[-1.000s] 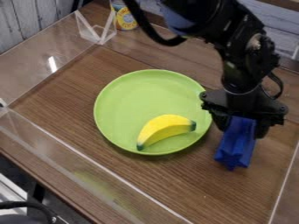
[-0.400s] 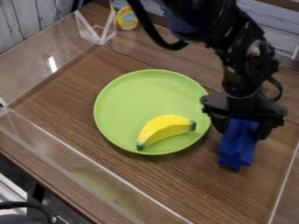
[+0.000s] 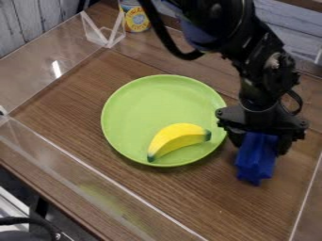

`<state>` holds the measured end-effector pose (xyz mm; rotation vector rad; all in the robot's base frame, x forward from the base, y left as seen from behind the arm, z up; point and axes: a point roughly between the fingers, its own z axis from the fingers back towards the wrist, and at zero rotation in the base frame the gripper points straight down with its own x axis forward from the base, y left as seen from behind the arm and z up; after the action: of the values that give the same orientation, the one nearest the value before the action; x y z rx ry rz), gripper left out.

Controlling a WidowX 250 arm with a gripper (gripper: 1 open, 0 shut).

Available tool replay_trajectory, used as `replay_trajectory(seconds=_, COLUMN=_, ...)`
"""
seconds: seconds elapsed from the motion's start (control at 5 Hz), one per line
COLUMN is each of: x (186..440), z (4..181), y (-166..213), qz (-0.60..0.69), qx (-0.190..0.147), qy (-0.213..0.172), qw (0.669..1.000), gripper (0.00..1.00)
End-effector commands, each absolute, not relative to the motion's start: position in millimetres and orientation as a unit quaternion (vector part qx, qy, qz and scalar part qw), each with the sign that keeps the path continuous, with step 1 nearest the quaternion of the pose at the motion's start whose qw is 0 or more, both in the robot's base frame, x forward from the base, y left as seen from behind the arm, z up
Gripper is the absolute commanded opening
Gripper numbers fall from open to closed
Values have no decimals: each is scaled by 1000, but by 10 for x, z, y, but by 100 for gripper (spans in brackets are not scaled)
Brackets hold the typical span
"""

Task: Put the blue object in the green plate

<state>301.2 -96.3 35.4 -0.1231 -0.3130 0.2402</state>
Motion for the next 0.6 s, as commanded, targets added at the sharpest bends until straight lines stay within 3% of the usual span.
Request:
replay_trajectory(seconds=0.0, x=3036, z=473, y=-967, qz=114, qx=-59, qy=-164, qw=978, gripper=0)
replay_trajectory(seconds=0.4, x=3044, z=491, y=-945, qz=113, qx=-52, qy=-158, qw=980, gripper=0)
